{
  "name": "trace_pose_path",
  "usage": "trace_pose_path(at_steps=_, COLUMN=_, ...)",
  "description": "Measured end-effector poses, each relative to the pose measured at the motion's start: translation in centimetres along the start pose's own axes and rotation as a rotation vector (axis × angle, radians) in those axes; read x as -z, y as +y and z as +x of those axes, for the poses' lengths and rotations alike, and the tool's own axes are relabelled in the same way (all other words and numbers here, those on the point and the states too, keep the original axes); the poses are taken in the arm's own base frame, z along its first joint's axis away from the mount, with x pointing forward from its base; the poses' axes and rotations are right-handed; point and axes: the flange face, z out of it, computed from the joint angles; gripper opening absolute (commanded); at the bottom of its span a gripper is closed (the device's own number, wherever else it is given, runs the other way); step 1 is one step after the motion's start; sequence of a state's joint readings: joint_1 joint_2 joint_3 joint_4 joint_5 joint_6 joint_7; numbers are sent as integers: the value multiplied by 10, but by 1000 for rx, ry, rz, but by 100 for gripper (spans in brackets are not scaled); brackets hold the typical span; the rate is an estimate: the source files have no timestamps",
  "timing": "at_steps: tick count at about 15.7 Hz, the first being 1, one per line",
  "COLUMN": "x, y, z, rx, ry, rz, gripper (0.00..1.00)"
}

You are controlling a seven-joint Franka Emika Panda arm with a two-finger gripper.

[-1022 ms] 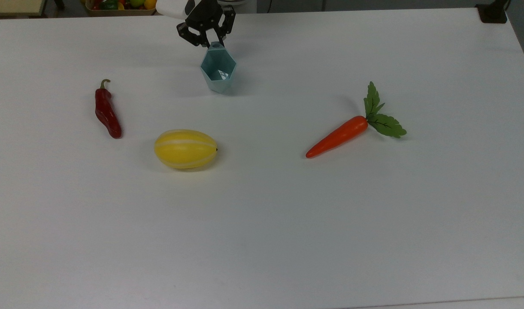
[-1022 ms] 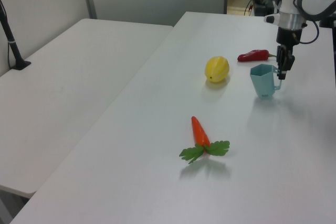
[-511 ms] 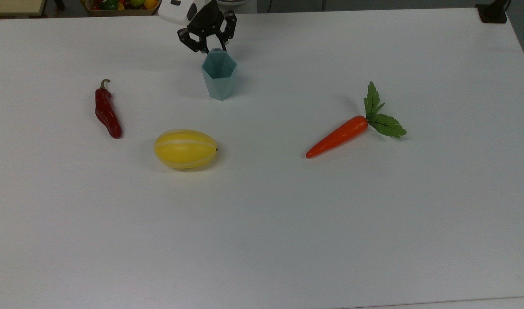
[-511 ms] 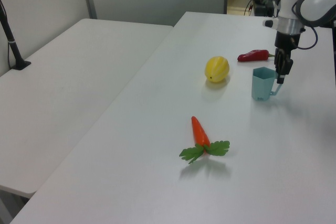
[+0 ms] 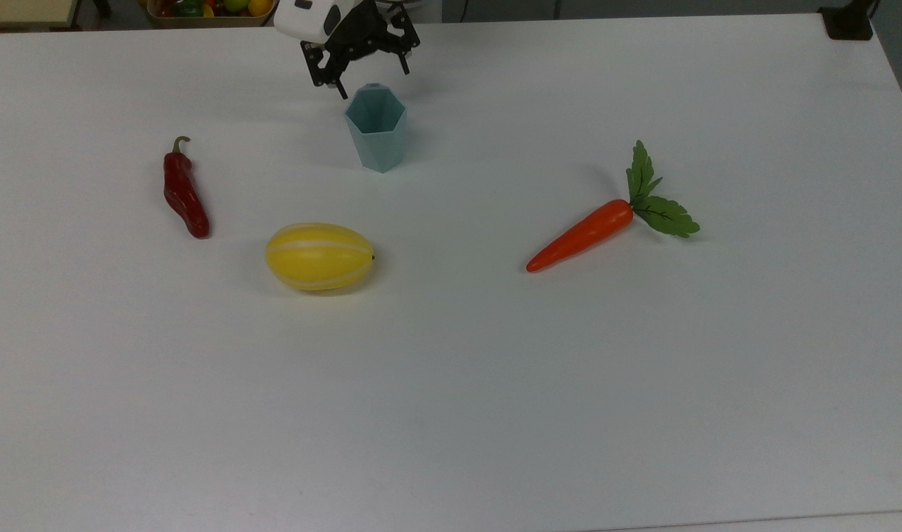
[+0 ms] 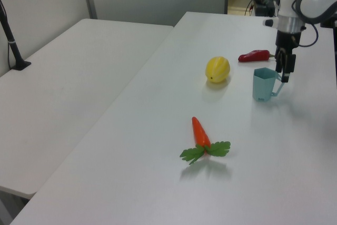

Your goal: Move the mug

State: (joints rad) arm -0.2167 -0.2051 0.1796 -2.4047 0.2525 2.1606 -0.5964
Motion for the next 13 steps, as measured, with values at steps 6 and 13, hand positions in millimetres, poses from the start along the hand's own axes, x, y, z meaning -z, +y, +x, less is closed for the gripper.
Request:
trace_pose_path(at_steps=6, x=108, y=-6, z=33, rx=-157, ry=26, rz=22, gripper=100)
trace_pose_path(at_steps=13, x=234, y=-40, z=40, rx=-348, ry=-3, rz=31, gripper=100)
